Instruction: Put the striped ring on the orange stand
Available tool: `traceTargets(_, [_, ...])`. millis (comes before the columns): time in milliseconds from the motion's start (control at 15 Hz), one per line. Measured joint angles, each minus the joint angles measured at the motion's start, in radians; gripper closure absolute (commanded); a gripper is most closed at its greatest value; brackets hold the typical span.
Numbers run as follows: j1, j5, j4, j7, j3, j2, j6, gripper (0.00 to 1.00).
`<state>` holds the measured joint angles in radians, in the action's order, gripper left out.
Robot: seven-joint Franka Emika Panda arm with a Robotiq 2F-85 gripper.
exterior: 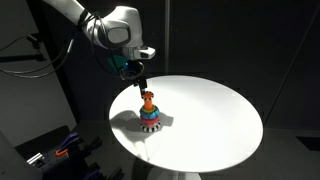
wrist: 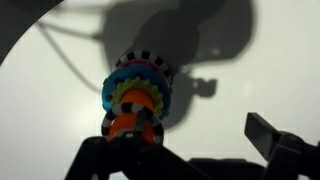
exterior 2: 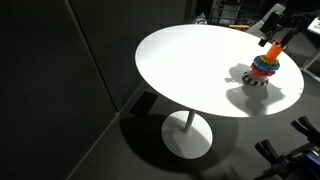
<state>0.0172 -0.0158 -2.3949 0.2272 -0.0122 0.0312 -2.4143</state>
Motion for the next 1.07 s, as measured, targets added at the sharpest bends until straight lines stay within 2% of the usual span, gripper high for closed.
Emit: traceTargets(1067, [0.001, 0.0, 0.003, 0.0, -0.005, -0.011, 0.0, 0.0])
